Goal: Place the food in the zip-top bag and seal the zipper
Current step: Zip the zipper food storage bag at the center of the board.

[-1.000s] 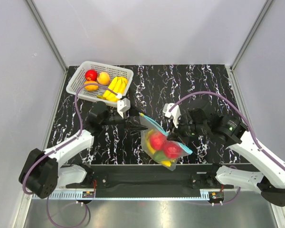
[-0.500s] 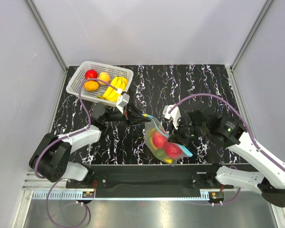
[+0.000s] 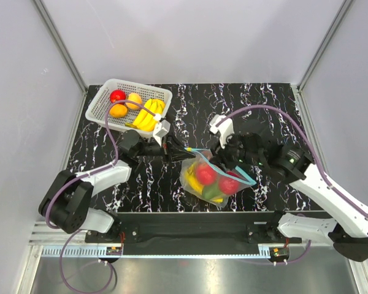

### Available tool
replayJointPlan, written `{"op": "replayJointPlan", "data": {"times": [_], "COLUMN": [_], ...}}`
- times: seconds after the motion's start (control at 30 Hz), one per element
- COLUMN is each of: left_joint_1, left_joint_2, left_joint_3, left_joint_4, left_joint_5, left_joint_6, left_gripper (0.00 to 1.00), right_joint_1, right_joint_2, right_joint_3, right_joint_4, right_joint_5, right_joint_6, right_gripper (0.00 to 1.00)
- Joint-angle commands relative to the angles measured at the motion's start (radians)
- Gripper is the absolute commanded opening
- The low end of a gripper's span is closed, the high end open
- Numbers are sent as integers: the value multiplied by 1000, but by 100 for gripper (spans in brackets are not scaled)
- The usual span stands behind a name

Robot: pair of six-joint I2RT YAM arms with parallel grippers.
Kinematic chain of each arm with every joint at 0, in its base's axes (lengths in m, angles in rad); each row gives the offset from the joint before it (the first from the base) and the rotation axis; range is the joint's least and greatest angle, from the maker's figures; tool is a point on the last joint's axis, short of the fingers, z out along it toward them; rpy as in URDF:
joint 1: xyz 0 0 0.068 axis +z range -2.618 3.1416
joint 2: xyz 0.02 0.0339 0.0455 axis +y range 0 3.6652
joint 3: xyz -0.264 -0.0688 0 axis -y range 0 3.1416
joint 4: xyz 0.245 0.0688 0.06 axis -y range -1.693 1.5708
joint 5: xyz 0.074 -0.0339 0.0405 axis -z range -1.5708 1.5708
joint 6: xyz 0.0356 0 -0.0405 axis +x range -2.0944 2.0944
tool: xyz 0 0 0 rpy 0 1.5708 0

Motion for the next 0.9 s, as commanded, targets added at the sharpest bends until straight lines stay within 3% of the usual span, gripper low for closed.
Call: {"op": "replayJointPlan", "data": {"times": [0.0, 0.13, 0.27, 0.47, 0.7, 0.87], "left_joint_1": [1, -3, -6, -9, -13, -16], "left_joint_2": [12, 15, 16, 13, 10, 7], "left_joint_3": [30, 31, 30, 23, 19, 10], "left_joint_4": [13, 2, -6, -4, 23, 54], "left_joint_5": [31, 35, 43, 52, 78, 86], "left_joint_6": [50, 59, 69, 78, 70, 56], "left_gripper": [0, 0, 0, 0, 0, 0], "right_joint_1": [5, 5, 5, 5, 5, 7], "right_joint_2": [60, 136, 182, 219, 241, 273], "right_joint_3": [32, 44, 72, 78, 83, 115], "right_joint_4": [161, 227, 256, 301, 317, 265], "right_joint_5": [30, -24, -73, -111, -172, -209], "right_joint_6": [-10, -65, -105, -143, -171, -186], "right_gripper": [47, 50, 48, 58, 57, 51]}}
